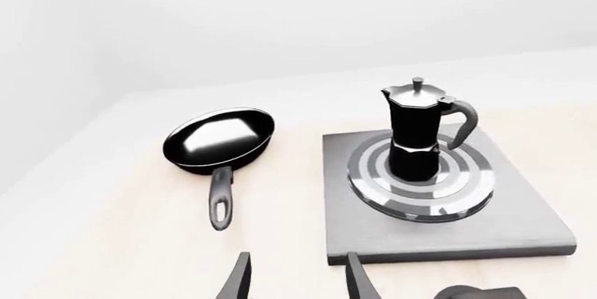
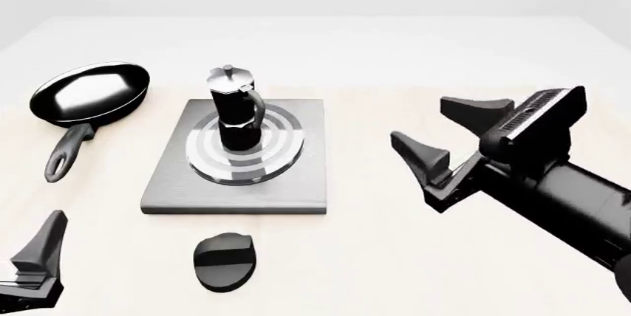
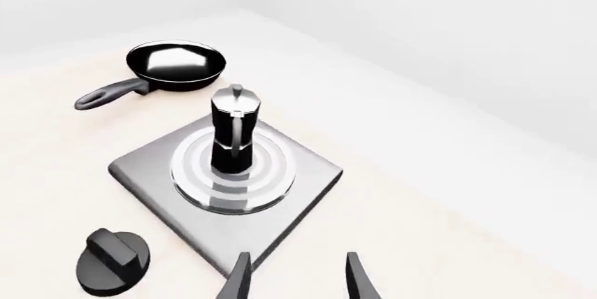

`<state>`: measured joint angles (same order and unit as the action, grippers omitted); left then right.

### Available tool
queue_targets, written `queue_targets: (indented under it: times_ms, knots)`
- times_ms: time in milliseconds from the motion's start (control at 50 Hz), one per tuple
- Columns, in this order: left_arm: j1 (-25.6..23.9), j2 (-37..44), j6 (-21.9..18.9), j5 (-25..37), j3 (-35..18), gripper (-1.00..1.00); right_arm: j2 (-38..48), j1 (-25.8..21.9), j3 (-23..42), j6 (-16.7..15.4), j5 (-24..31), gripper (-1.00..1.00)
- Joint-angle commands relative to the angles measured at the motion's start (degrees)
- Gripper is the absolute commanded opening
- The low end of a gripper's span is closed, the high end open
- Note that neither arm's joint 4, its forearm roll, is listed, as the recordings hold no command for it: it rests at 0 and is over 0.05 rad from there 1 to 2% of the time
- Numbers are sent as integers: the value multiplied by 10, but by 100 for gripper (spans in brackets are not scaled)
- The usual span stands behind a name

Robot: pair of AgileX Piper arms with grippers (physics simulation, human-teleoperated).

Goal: Turn on the stove and put the moka pot on it.

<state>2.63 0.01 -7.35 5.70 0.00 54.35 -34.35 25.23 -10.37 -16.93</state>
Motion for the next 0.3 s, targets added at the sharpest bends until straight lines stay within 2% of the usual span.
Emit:
queue_targets:
  times_ms: [20, 40, 80, 140, 240, 280, 300]
  knots:
    - [-10, 0, -1, -2, 0, 100, -230, 47, -117, -2, 65, 100]
    - [-12, 0, -1, -4, 0, 100, -266, 70, -130, 3, 87, 100]
    - [-14, 0, -1, -5, 0, 100, -293, 79, -138, 9, 106, 100]
    - [-18, 0, -2, -10, 0, 100, -377, 95, -152, 20, 159, 100]
    - [-25, 0, -4, -15, 0, 100, -543, 143, -172, 40, 268, 100]
    - [-28, 0, -4, -17, 0, 100, -543, 148, -181, 21, 239, 100]
    - [-29, 0, -4, -17, 0, 100, -543, 151, -182, 26, 237, 100]
